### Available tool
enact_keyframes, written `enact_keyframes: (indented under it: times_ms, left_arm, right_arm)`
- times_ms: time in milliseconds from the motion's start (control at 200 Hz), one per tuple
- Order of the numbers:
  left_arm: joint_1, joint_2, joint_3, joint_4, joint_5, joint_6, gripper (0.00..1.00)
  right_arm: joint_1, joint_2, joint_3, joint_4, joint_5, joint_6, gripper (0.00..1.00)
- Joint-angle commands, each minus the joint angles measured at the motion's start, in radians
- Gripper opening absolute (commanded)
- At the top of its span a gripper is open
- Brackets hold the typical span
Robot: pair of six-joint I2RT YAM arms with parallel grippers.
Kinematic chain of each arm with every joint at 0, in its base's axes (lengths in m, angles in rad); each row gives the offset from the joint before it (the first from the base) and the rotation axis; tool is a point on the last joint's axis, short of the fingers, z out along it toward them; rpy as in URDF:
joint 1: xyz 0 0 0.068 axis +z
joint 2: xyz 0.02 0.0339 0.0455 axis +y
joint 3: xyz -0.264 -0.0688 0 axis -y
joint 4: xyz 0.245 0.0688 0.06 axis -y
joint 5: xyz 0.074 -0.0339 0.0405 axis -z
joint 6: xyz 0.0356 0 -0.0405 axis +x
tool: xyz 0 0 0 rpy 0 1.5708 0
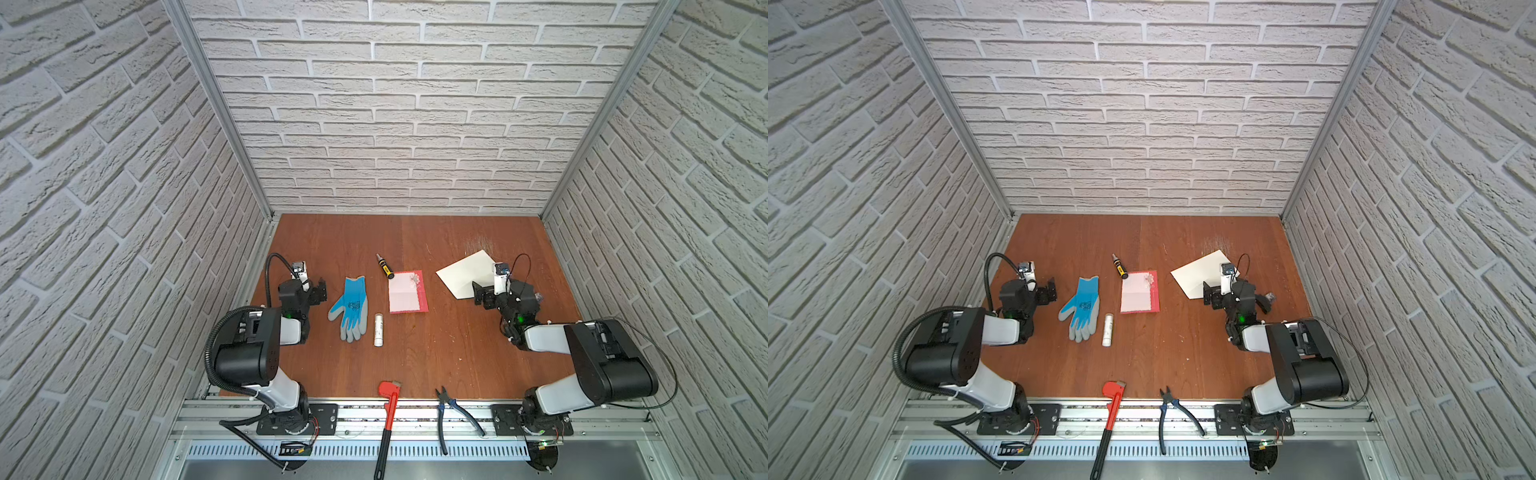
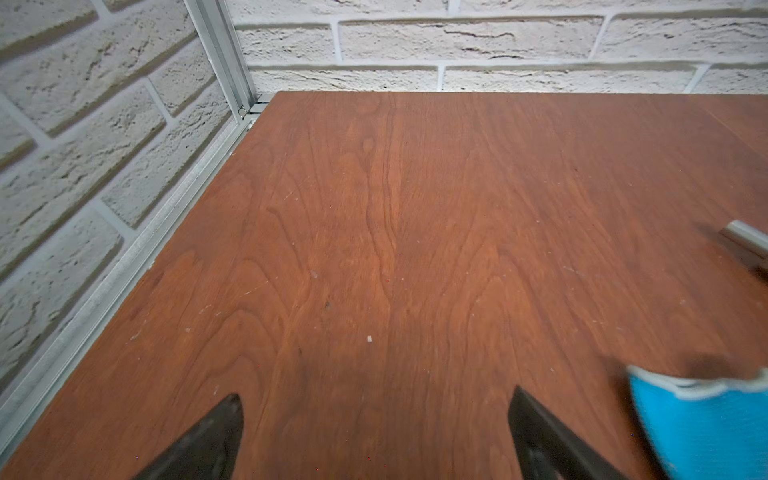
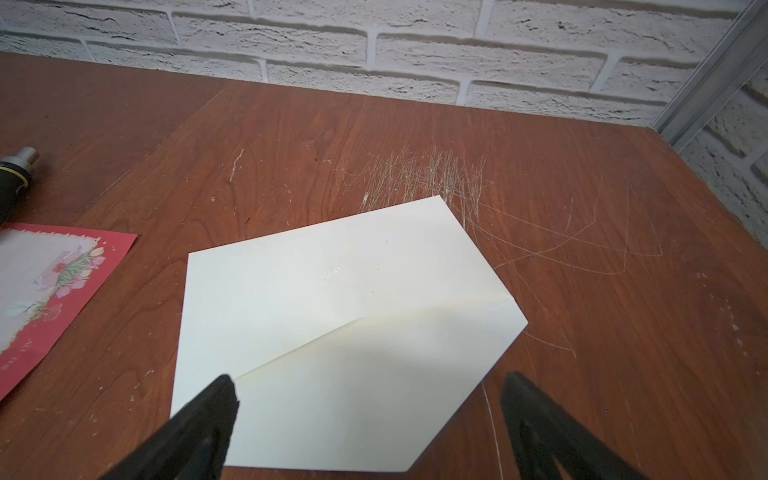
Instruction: Place the letter into the envelope and seal it
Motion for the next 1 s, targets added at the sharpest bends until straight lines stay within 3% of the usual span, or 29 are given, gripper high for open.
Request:
enact_keyframes:
  times_ms: [0,995]
  left_arm:
    - [0.007,-0.014,0.016,0.032,0.010,0.007,0.98]
    - [0.006,-0.014,0.017,0.033,0.011,0.006,0.98]
  right_arm:
    - [-0.004,-0.018,0.018,0.008,-0.008,-0.010,1.00]
    - [-0.005,-0.022,0.020,-0.002,-0.010,-0.011,1.00]
